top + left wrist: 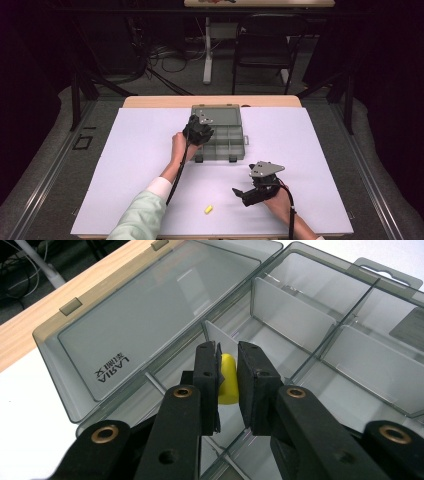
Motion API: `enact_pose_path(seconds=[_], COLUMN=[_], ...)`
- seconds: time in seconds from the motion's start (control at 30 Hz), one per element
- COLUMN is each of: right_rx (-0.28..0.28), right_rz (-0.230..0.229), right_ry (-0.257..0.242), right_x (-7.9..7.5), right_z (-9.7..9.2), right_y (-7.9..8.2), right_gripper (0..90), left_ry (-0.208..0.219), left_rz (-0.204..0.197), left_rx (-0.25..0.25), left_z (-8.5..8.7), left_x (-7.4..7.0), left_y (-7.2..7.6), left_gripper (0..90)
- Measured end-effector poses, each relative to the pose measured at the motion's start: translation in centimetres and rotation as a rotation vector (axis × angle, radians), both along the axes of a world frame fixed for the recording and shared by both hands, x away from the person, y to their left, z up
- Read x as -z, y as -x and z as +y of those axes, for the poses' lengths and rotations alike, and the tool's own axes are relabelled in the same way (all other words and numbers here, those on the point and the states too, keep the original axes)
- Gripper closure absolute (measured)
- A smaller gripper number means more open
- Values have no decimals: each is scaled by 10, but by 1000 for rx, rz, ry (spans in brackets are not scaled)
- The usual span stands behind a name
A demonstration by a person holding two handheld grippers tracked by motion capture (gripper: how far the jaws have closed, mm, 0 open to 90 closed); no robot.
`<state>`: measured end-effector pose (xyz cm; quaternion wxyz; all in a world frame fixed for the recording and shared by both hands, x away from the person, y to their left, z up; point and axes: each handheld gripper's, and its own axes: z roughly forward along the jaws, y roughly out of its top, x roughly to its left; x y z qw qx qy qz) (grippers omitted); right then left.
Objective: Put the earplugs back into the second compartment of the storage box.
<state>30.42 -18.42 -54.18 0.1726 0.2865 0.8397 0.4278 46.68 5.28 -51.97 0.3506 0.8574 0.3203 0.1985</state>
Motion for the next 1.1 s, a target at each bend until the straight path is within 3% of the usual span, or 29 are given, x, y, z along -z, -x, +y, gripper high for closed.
enact_pose_path(seconds=[0.23,0.3,0.43,0.53,0.7,1.1], right_rx=[0,0,0,0,1,0], right_rz=[-2,-5,-6,-8,-7,-7], right_ry=[1,-1,1,-2,-5,-5], right_x=[-1,-1,-1,-2,-1,-2], right_z=[-1,-1,-1,-1,-1,0], right_y=[0,0,0,0,0,0], right_gripper=[0,0,0,0,0,0], left_ry=[26,23,27,29,29,35], left_rz=[0,-5,9,4,-1,-39], left_rx=[13,20,22,29,57,84], left_z=[1,2,4,7,15,35], left_x=[-5,-8,-13,-19,-29,-36], left_y=[3,4,7,14,29,66], left_gripper=[586,568,423,296,177,127])
